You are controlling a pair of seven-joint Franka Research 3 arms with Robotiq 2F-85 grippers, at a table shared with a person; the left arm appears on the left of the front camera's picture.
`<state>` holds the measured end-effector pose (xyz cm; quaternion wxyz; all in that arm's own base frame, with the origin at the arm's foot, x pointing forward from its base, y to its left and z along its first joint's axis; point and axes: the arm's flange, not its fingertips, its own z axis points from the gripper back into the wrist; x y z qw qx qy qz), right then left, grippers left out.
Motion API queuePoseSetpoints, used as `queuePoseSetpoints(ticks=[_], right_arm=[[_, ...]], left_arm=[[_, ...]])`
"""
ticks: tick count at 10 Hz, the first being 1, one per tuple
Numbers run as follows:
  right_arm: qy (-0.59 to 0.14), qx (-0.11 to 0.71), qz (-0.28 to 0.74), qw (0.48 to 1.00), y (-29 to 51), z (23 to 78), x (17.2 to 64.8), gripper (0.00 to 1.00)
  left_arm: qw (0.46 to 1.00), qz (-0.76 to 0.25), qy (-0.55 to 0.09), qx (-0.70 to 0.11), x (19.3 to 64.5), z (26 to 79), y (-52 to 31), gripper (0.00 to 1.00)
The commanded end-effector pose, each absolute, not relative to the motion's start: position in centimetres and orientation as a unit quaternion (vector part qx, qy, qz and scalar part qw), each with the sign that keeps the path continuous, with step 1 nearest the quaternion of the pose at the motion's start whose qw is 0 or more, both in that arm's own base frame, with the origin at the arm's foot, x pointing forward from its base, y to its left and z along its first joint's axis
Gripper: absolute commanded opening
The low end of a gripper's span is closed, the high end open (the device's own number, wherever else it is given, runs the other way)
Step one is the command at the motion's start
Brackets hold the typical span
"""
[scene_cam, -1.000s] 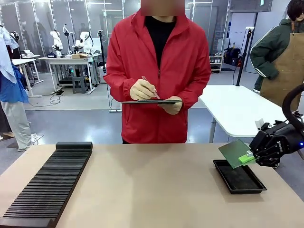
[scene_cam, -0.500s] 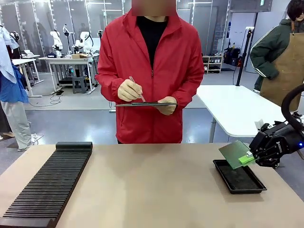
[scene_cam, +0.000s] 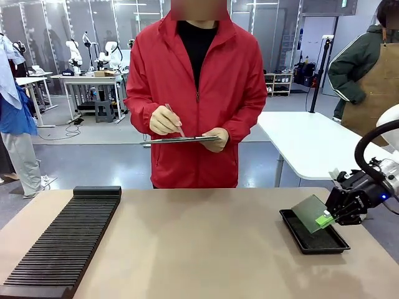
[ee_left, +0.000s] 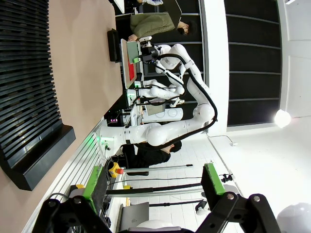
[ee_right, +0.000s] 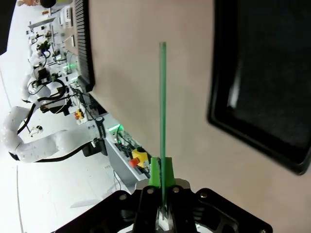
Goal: Inspect the PCB.
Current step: Place the Blank PCB in the ESD tray.
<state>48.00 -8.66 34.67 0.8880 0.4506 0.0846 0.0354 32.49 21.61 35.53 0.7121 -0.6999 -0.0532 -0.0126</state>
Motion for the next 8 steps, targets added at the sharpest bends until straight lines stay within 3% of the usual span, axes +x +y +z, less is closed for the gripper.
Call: queuePoseSetpoints(ticks=[1, 8], right_arm=[[0.076, 0.434, 0.055, 0.896, -9.2, 33.7, 49.1, 0.03], [0.042, 0.387, 0.044, 0.920, -8.2, 30.4, 50.6, 0.03]], left_arm=[[0.712, -0.012, -0.054, -0.700, 32.5, 35.6, 21.7, 1.00], [0.712, -0.012, -0.054, -0.700, 32.5, 35.6, 21.7, 1.00]])
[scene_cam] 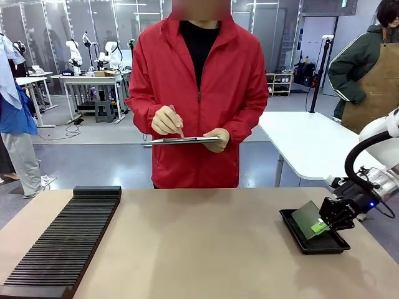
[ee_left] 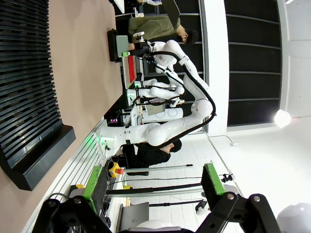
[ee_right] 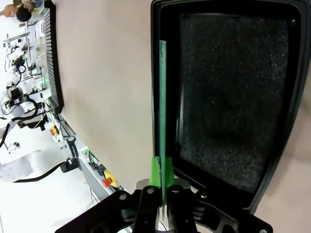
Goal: Inspect the PCB.
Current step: Place the Blank PCB in the ESD tray.
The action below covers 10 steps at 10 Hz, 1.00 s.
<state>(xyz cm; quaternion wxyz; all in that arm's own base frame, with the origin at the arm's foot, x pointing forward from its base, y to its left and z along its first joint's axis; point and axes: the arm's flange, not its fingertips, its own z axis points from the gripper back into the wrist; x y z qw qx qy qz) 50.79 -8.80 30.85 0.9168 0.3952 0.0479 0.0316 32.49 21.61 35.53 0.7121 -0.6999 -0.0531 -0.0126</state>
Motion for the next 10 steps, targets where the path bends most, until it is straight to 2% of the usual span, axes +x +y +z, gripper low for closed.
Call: queuePoseSetpoints(ticks=[1, 3, 4, 6, 10], right_arm=[[0.043, 0.383, 0.043, 0.922, -7.9, 30.2, 50.7, 0.03], [0.041, 0.376, 0.031, 0.925, -7.9, 30.2, 50.7, 0.03], [0.042, 0.373, 0.028, 0.927, -8.1, 30.2, 50.6, 0.09], [0.044, 0.364, 0.023, 0.930, -7.8, 29.9, 50.6, 0.31], [0.027, 0.326, 0.002, 0.945, -6.5, 30.7, 49.3, 0.84]], left_arm=[[0.712, -0.012, -0.054, -0.700, 32.5, 35.6, 21.7, 1.00], [0.712, -0.012, -0.054, -0.700, 32.5, 35.6, 21.7, 1.00], [0.712, -0.012, -0.054, -0.700, 32.5, 35.6, 21.7, 1.00], [0.712, -0.012, -0.054, -0.700, 32.5, 35.6, 21.7, 1.00], [0.712, -0.012, -0.054, -0.700, 32.5, 35.6, 21.7, 1.00]])
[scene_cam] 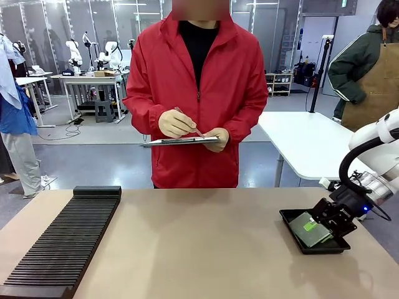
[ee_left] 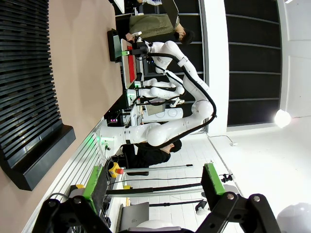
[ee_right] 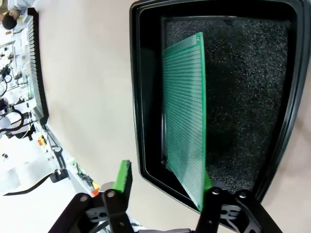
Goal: Inspect the PCB.
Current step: Place the Blank PCB in the ESD tray.
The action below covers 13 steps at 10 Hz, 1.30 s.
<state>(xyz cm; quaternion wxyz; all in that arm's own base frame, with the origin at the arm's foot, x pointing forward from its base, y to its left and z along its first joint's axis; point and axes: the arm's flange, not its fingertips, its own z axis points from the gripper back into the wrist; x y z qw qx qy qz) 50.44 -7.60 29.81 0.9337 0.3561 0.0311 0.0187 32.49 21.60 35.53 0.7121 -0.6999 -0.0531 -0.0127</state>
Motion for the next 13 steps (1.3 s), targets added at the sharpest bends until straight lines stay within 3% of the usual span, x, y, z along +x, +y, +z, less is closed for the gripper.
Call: queuePoseSetpoints(ticks=[1, 8, 13], right_arm=[[0.018, 0.308, -0.005, 0.951, -6.2, 31.1, 48.7, 0.98], [-0.016, 0.252, -0.025, 0.967, -5.6, 34.8, 47.3, 1.00], [-0.018, 0.265, -0.013, 0.964, -5.8, 35.2, 47.7, 1.00]], left_arm=[[0.712, -0.012, -0.054, -0.700, 32.5, 35.6, 21.7, 1.00], [0.712, -0.012, -0.054, -0.700, 32.5, 35.6, 21.7, 1.00], [0.712, -0.012, -0.054, -0.700, 32.5, 35.6, 21.7, 1.00]])
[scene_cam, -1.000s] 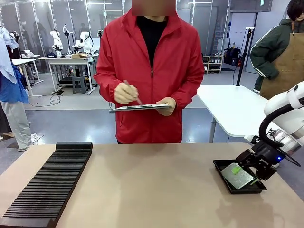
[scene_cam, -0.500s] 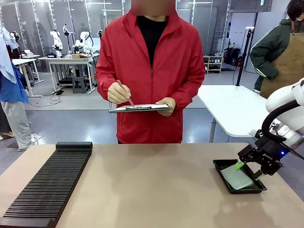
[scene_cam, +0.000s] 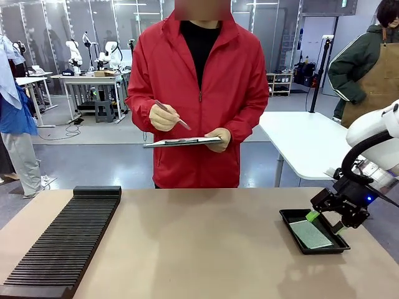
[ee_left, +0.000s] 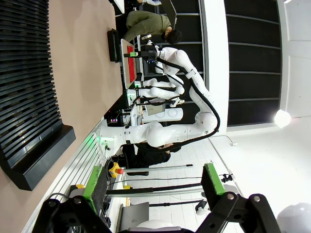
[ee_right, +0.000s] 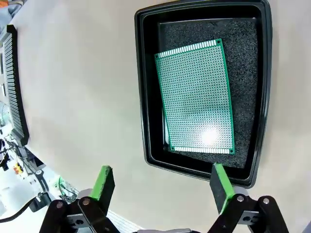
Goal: Inspect the PCB.
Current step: Place the Blank PCB in the ESD tray.
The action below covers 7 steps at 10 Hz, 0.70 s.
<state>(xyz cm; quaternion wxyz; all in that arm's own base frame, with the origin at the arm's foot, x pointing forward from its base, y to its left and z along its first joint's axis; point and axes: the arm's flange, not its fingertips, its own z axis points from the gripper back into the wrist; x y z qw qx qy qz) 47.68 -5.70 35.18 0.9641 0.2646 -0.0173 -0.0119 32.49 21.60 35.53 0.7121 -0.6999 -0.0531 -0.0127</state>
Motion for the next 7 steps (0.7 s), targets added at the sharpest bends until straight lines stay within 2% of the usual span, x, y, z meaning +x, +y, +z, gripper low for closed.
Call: queuePoseSetpoints(ticks=[1, 7], right_arm=[[-0.018, 0.265, -0.013, 0.964, -5.80, 35.20, 47.66, 1.00], [-0.018, 0.265, -0.013, 0.964, -5.80, 35.20, 47.66, 1.00]], left_arm=[[0.712, -0.012, -0.054, -0.700, 32.45, 35.58, 21.69, 1.00], [0.712, -0.012, -0.054, -0.700, 32.45, 35.58, 21.69, 1.00]])
